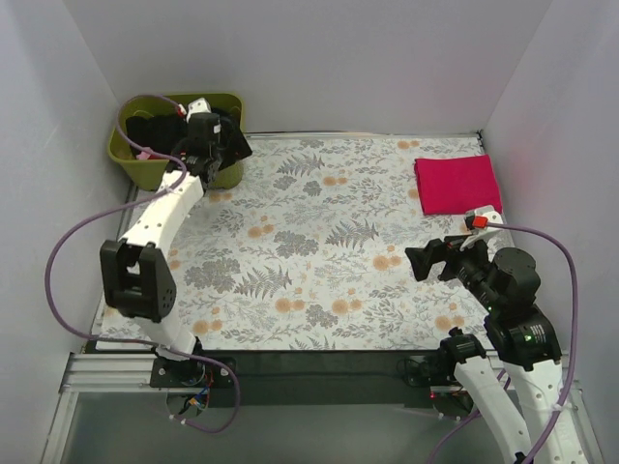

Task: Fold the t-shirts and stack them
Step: Grab the tshirt from the pile, then move the tshirt to the center of the board, then flatten the tshirt out

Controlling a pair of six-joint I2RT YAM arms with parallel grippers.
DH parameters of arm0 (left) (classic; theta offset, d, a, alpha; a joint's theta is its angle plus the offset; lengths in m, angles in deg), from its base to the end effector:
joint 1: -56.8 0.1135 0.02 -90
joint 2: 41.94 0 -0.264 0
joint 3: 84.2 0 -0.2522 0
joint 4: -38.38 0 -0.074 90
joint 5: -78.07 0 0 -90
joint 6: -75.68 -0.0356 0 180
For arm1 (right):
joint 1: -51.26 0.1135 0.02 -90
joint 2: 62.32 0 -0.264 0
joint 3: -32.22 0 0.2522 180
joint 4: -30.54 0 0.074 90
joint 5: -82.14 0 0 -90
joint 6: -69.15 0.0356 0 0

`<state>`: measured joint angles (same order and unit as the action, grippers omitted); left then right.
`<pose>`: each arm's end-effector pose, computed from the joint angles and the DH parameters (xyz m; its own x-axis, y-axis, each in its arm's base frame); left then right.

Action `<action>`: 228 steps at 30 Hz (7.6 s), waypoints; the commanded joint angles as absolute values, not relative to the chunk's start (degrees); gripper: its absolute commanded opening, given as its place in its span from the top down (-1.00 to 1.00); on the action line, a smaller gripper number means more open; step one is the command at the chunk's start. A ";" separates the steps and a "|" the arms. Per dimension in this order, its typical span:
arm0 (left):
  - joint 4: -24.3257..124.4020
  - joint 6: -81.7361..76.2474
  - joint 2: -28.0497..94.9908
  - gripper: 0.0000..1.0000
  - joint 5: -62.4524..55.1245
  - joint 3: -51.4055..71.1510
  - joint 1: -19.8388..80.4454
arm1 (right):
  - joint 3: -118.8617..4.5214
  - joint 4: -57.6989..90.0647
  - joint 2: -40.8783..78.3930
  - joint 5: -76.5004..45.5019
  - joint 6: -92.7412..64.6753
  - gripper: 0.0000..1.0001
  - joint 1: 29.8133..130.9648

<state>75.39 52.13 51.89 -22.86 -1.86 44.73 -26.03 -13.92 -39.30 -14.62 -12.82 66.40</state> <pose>0.3735 -0.0730 0.3341 -0.2598 -0.8649 -0.4295 -0.4706 0.5018 -0.7258 0.0867 0.0278 0.3447 -0.2052 0.0882 -0.9747 -0.3462 0.9250 0.1566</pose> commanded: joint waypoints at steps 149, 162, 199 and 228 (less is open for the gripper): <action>99.59 56.90 58.01 1.00 -51.55 -2.82 -13.78 | -14.23 -1.43 -14.95 -14.88 -4.32 -0.57 71.13; 97.86 35.69 47.89 1.00 -58.51 -34.84 3.01 | -20.12 13.69 -2.13 -30.88 -7.93 -0.53 73.66; 99.95 38.67 42.09 1.00 -53.14 -30.37 6.26 | -35.68 53.25 29.96 -14.11 -6.43 -0.18 87.21; 90.10 45.52 24.29 1.00 -30.83 -7.59 30.61 | -59.28 -0.18 11.61 -21.56 -34.40 0.71 78.51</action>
<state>90.23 42.12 33.42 -30.91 -16.15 30.21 -66.79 6.58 14.12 -17.14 -35.70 77.63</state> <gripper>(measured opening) 0.019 0.100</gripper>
